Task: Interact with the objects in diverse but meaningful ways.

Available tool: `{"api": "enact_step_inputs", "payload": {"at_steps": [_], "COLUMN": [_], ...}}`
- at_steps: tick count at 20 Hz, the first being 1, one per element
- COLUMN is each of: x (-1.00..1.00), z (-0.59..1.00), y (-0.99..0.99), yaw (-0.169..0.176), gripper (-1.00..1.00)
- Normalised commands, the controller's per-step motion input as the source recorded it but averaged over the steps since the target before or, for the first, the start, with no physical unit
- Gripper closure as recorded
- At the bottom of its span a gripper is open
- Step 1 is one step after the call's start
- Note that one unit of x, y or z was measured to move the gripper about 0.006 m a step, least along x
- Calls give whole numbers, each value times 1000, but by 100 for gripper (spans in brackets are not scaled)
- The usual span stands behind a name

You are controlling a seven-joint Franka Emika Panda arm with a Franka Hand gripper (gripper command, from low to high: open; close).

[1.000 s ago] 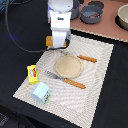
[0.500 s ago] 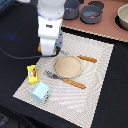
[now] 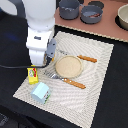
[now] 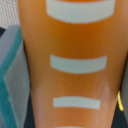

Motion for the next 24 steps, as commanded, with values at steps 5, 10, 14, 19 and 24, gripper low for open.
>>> {"api": "enact_step_inputs", "payload": {"at_steps": [5, 10, 14, 19, 24], "x": [-390, -291, -302, -169, -2], "z": [-175, 622, 871, 998, 1000], "y": [241, 94, 38, 39, 53], "yaw": [86, 21, 12, 4, 5], "gripper": [-100, -100, -100, -100, -100]}}
